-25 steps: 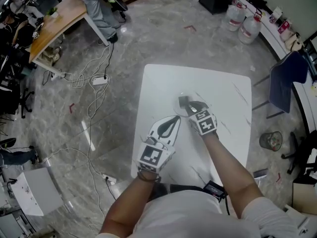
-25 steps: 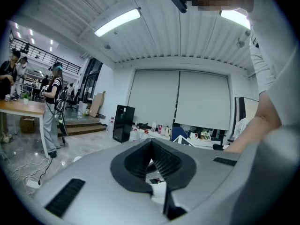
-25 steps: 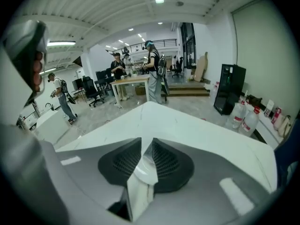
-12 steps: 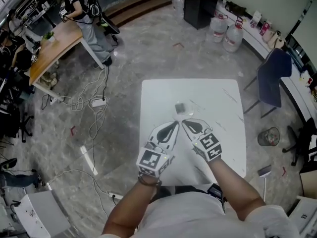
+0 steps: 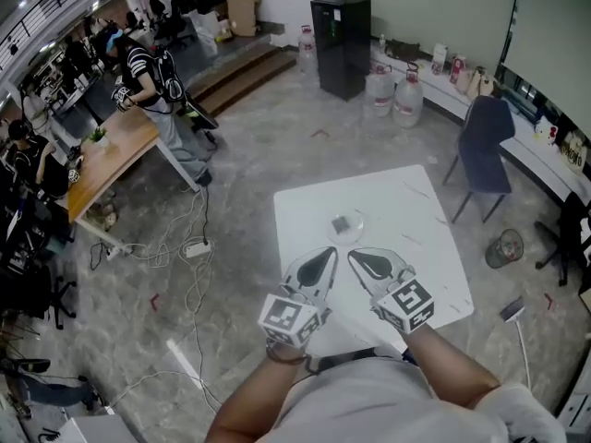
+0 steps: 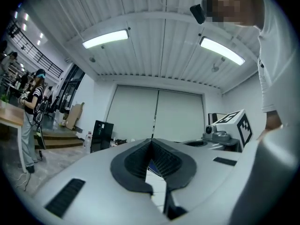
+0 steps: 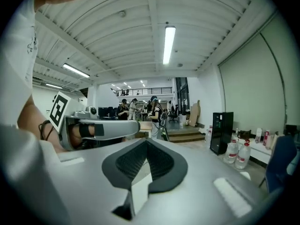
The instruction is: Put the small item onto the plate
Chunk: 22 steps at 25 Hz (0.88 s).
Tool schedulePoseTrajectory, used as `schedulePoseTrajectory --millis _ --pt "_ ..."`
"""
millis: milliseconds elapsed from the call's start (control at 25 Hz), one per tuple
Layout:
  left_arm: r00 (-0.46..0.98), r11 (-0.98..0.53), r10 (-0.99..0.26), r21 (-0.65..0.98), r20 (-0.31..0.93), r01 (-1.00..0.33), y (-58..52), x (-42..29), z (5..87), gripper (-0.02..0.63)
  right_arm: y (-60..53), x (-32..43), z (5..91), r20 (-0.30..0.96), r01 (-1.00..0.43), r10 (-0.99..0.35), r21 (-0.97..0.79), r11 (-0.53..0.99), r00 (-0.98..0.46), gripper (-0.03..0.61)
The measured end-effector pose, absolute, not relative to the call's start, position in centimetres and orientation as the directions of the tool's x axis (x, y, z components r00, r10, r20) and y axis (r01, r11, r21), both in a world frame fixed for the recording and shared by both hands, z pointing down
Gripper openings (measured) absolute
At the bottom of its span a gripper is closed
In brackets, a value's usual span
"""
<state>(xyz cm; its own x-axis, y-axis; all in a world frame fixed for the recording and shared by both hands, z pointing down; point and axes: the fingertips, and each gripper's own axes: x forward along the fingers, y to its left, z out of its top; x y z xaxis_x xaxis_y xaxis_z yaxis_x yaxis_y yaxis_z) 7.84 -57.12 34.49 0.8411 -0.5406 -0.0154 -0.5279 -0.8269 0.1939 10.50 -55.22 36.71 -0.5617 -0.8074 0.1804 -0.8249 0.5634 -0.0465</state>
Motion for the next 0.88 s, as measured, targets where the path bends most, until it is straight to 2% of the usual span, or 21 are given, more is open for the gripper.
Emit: schedulePoseTrajectory --millis 400,880 --pt "0.882 -0.880 -0.469 0.117 -0.053 -0.461 -49.0 4.6 30.3 0.006 -46.7 7.2 30.4 0.063 -0.864 -0.862 -0.047 0.501 -0.503 0.002" --pt "0.899 -0.900 -0.433 0.087 -0.069 -0.427 -45.5 1.2 28.5 0.006 -43.1 3.1 28.0 0.029 -0.872 -0.871 -0.016 0.490 -0.490 0.002"
